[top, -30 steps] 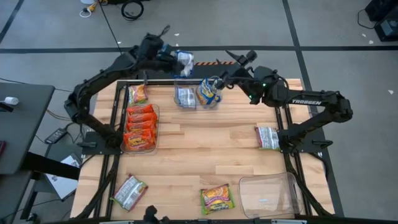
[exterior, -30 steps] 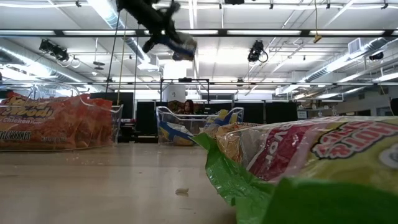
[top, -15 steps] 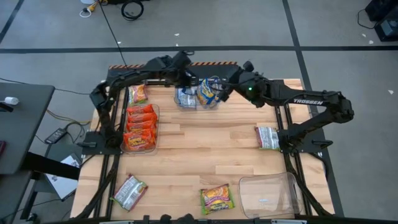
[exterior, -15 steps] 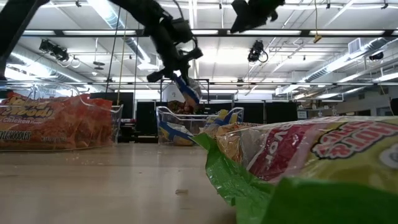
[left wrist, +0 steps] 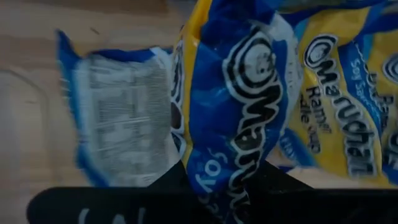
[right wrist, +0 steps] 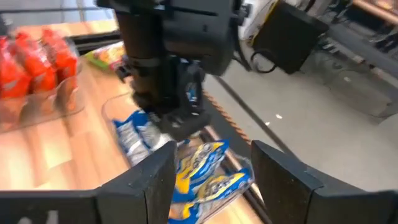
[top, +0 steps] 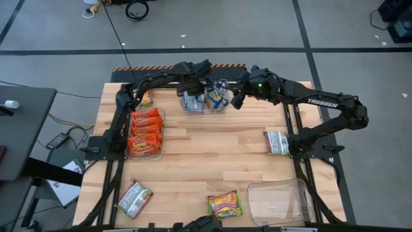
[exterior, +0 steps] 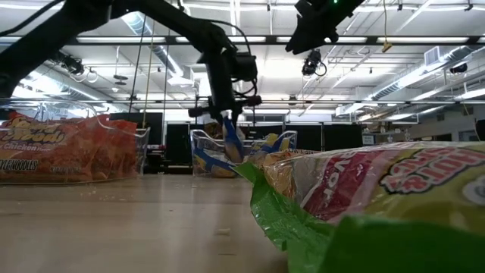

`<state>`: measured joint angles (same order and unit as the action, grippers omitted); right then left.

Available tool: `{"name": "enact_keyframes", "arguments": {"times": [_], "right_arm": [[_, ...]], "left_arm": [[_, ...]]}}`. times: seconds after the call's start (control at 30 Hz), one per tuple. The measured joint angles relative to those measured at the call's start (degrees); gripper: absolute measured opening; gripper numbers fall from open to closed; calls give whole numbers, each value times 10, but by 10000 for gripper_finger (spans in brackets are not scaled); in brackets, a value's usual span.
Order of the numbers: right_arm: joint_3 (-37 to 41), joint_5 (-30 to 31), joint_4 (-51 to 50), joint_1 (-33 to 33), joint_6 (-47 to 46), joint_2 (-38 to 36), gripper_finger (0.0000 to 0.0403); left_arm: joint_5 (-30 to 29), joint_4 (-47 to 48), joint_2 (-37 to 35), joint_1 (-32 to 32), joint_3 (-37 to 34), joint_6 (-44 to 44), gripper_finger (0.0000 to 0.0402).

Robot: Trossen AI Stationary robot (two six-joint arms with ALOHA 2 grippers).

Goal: Sort Maruchan noodles
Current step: Put the blue noodles into the middle transparent bin

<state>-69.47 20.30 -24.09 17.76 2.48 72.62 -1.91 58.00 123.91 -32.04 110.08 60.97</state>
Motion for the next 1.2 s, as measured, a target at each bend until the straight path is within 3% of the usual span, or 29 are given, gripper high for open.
{"name": "enact_keyframes", "arguments": {"times": [0.2,0.4,0.73,0.83,1.0,1.2], "right_arm": [[0,-48,-39,0,-20,-8,210],[0,-82,-59,0,-27,-7,210],[0,-86,-50,11,3,-7,210],[0,-86,-60,12,4,-7,210],[0,-110,-76,12,3,-7,210],[0,-123,-82,12,1,-7,210]], "left_arm": [[4,-30,27,10,0,59,67],[43,0,33,17,0,61,82],[19,-22,33,-7,0,78,202],[44,-14,28,-22,0,85,227],[23,-34,10,-19,0,105,228],[-4,-83,19,12,2,122,199]]}}
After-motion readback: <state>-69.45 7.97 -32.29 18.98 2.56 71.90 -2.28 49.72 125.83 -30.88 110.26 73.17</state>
